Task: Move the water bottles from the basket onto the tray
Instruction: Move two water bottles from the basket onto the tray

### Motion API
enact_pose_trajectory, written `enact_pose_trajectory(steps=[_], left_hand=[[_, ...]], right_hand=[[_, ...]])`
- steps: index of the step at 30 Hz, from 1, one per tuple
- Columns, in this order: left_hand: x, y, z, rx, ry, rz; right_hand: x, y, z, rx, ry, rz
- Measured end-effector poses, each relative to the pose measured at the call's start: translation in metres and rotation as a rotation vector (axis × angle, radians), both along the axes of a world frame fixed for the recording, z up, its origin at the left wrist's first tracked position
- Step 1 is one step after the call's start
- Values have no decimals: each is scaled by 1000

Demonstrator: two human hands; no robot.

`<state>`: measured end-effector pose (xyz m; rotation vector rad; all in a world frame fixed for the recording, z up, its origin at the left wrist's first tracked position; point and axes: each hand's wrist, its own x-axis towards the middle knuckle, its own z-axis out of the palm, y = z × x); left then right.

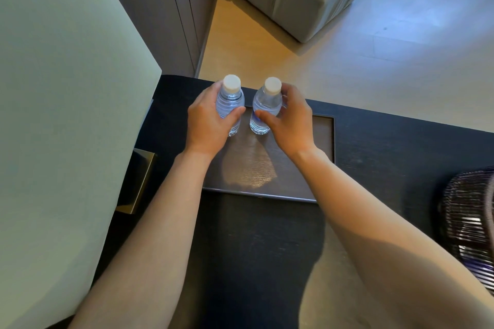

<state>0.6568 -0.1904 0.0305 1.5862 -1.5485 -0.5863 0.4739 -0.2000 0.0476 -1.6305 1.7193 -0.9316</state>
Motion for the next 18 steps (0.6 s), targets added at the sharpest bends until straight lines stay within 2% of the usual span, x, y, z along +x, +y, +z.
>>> enact_pose_trajectory(steps=[9, 18], left_hand=[[2, -4, 0, 8, 33, -12], [3, -2, 2, 104, 89, -11]], right_hand=[[0, -2, 0, -14, 17, 28], [1, 4, 2, -21, 23, 53]])
